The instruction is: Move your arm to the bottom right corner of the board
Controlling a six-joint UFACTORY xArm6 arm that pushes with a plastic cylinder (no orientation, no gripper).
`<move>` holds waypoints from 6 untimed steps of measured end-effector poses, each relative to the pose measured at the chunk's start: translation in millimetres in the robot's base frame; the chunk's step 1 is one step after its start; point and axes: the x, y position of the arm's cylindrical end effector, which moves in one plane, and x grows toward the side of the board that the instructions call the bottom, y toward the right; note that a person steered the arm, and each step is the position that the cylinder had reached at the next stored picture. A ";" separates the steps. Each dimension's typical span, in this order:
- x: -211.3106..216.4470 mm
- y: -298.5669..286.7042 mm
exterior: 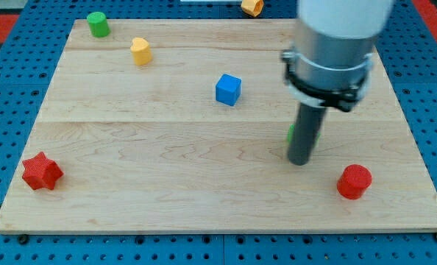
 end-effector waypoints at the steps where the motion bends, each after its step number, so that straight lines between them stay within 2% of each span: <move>1: 0.0 8.7; 2: 6.4 -36.9; 3: 45.4 -73.0; 4: 98.3 -80.8; 5: 103.0 -4.6; 6: 98.5 105.9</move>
